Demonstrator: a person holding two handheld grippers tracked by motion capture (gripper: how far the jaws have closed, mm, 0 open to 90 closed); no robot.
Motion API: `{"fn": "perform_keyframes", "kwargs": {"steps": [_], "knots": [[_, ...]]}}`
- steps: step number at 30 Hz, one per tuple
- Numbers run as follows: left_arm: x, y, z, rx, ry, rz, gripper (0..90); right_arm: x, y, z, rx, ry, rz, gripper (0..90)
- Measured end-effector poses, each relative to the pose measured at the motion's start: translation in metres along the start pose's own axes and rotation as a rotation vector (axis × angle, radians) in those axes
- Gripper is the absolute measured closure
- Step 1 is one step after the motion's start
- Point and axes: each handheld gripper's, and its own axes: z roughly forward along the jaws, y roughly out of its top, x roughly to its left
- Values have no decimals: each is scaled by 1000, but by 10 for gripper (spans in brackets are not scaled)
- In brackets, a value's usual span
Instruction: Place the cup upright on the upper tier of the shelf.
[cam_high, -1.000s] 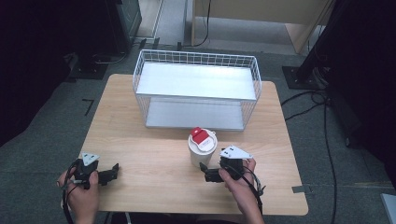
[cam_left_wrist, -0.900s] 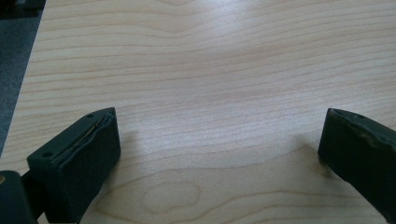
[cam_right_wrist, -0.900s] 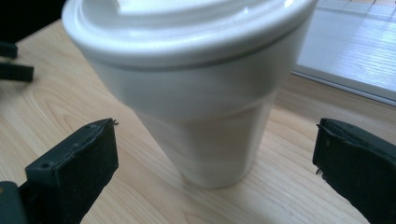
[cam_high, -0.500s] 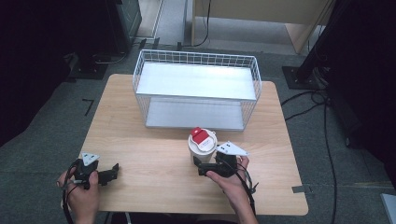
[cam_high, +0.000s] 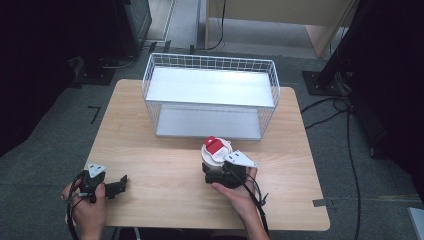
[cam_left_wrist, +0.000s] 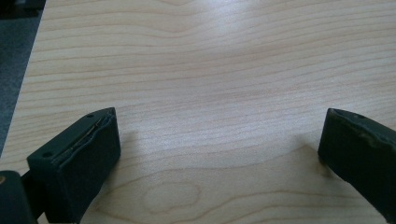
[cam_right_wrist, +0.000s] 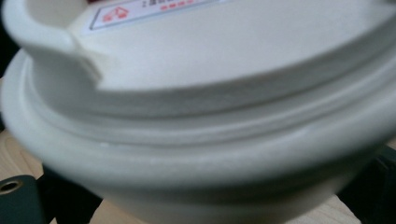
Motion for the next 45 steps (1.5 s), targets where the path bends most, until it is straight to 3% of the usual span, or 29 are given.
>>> {"fn": "perform_keyframes", "kwargs": {"steps": [6, 16, 18, 21, 35, 45], "knots": [[0, 0, 0, 0, 0, 0, 0, 4, -3, 8, -37, -33, -4, 63], [0, 0, 0, 0, 1, 1, 0, 8, -10, 7, -118, -75, -54, 88], [0, 0, 0, 1, 0, 1, 0, 5, -11, 4, -132, -74, -10, 88], [0, 0, 0, 0, 0, 0, 0, 2, -9, 3, -134, -63, 18, 89], [0, 0, 0, 0, 0, -1, 0, 6, 12, -3, -163, -73, -16, 90], [0, 0, 0, 0, 0, -1, 0, 8, 31, -19, -209, -75, -33, 89]]}}
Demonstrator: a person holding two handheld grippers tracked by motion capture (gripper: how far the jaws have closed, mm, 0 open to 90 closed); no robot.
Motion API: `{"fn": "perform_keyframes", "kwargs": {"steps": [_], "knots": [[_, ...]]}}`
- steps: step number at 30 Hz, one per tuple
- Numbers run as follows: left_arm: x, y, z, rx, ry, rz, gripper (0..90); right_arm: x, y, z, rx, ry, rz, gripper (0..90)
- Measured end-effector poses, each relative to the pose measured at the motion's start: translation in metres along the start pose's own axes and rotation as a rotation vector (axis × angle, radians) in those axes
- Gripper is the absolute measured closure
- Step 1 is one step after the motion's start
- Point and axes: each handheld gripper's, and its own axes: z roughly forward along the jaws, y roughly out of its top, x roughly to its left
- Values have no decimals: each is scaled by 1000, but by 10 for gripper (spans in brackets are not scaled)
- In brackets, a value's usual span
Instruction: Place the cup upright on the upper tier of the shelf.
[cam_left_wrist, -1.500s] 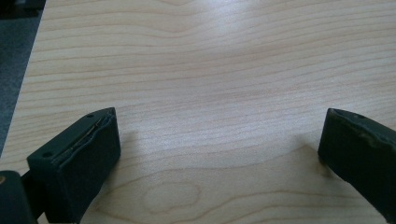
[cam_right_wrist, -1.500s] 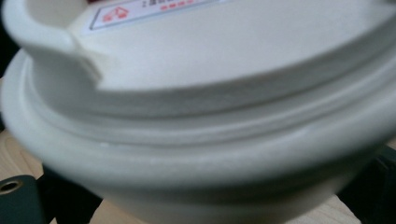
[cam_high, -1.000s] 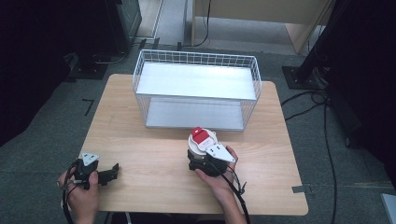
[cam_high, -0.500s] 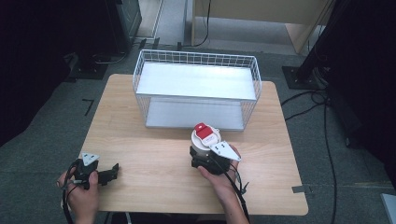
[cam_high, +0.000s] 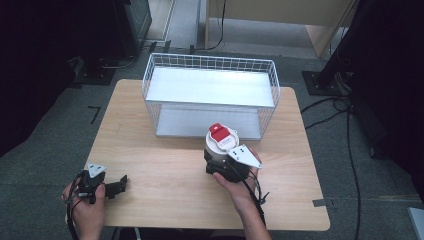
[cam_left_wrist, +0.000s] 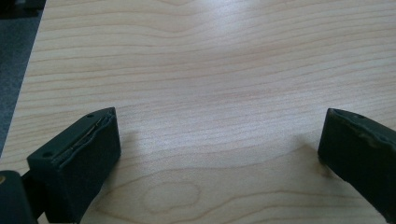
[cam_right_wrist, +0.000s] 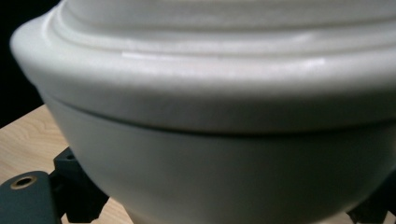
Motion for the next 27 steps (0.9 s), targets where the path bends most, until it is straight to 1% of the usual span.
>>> {"fn": "perform_keyframes", "kwargs": {"steps": [1, 3, 4, 5, 6, 7, 11, 12, 13, 15, 16, 19, 22, 23, 25, 27], "knots": [[0, 0, 0, 0, 0, 0, 0, -1, 6, -2, -13, -2, 6, 89], [0, 0, 0, 0, 0, 0, 0, -1, 9, -3, -17, -4, 3, 89], [0, 0, 0, 0, 0, 0, 0, -2, 15, -4, -33, -4, 7, 89], [0, 0, 0, 0, 0, 0, 0, -2, 15, -4, -33, -4, 7, 89], [0, 0, 0, 0, 0, 0, 0, -2, 21, -6, -47, -5, 4, 89], [0, 0, 0, -2, 0, -4, 0, -2, 21, -6, -47, -5, 4, 89], [0, 0, 0, -1, 1, -1, 0, -1, 35, -8, -80, -10, -16, 90], [0, 0, 0, 0, 0, -1, 0, 0, 37, -8, -85, -12, -14, 90], [0, 0, 0, 0, 0, -1, 0, 0, 43, -9, -100, -14, -14, 89], [0, 0, 0, 0, 0, -1, 0, 0, 46, -9, -107, -13, -15, 89], [0, 0, 0, 0, 0, -1, 0, -1, 51, -9, -118, -17, -18, 89], [0, 0, 0, 0, 0, 0, 0, -1, 55, -8, -123, -18, -14, 90], [0, 0, 0, 0, 0, 0, 0, -3, 67, -7, -140, -31, -16, 89], [0, 0, 0, 0, 0, 0, 0, -3, 67, -7, -140, -31, -16, 89], [0, 0, 0, 0, 0, 0, 0, -4, 73, -6, -150, -36, -15, 90], [0, 0, 0, 0, 0, 0, 0, -4, 80, -5, -161, -41, -25, 89]]}}
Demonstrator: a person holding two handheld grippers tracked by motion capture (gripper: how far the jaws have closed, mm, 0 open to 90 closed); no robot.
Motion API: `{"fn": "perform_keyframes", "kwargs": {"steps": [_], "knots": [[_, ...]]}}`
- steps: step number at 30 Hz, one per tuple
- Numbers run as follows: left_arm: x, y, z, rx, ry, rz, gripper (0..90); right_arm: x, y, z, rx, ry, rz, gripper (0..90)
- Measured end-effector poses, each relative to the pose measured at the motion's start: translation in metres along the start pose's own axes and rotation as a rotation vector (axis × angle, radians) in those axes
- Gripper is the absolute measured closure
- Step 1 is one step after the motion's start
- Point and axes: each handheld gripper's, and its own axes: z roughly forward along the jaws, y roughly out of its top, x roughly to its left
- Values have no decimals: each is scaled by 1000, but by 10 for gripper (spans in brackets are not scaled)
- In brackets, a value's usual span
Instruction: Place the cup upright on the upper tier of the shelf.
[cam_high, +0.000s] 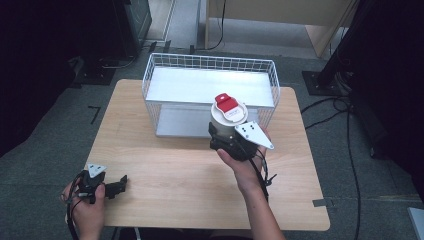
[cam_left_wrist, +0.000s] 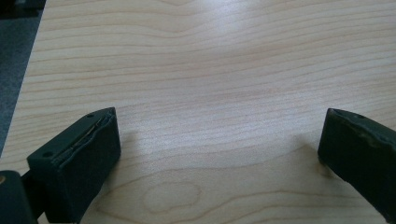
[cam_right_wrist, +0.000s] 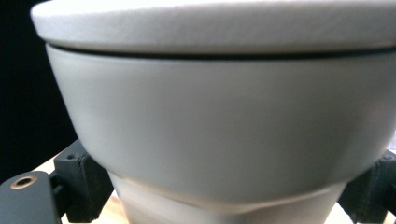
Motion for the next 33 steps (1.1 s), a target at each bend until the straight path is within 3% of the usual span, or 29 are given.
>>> {"fn": "perform_keyframes", "kwargs": {"steps": [11, 22, 33], "knots": [[0, 0, 0, 0, 0, 0, 0, -2, 36, 12, -70, -25, -39, 89], [0, 0, 0, 0, 0, 0, 0, -7, 65, 28, -114, -41, -36, 89], [0, 0, 0, -2, 1, 0, 0, -12, 78, 60, -106, -69, -43, 89]]}}
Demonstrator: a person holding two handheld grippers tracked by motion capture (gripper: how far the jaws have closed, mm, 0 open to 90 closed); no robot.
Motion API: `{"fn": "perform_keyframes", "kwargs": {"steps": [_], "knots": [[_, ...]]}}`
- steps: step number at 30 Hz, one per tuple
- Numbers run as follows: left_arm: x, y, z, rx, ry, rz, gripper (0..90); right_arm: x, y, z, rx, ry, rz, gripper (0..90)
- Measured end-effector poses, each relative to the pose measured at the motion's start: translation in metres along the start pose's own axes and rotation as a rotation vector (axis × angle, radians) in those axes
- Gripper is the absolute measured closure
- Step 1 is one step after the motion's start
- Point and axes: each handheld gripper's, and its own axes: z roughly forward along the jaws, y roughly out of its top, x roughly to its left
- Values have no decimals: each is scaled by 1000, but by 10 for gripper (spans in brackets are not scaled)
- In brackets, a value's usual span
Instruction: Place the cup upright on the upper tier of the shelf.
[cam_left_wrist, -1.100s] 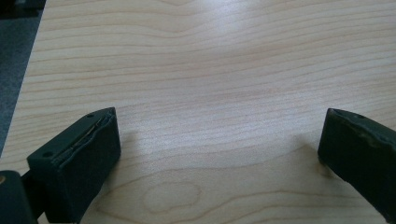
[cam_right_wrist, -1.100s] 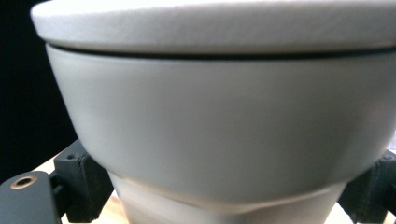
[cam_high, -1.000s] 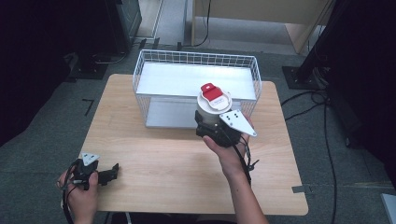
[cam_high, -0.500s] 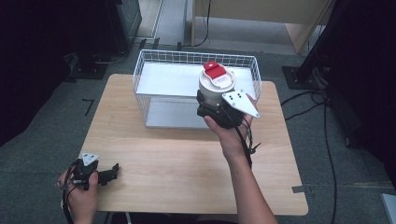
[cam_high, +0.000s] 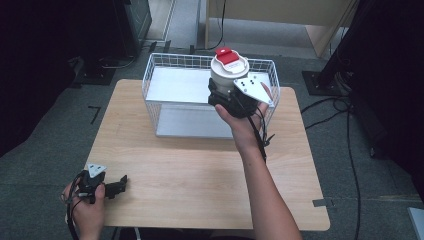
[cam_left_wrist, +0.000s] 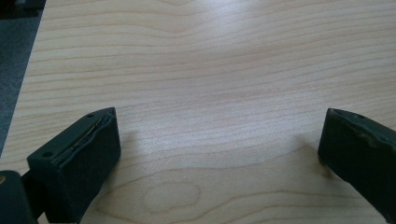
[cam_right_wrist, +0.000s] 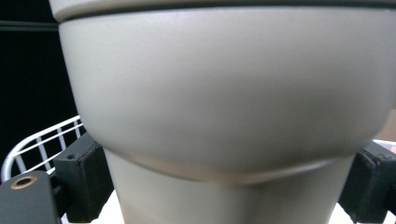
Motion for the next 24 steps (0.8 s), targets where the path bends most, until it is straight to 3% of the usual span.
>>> {"fn": "perform_keyframes", "kwargs": {"steps": [9, 13, 24], "knots": [[0, 0, 0, 1, 0, 0, 0, -9, -3, 27, 17, -24, 20, 89], [0, 0, 0, 1, -1, -2, 0, -14, -4, 39, 11, -43, -4, 89], [0, 0, 0, 2, -1, 1, 0, -24, -5, 64, 23, -79, 12, 89]]}}
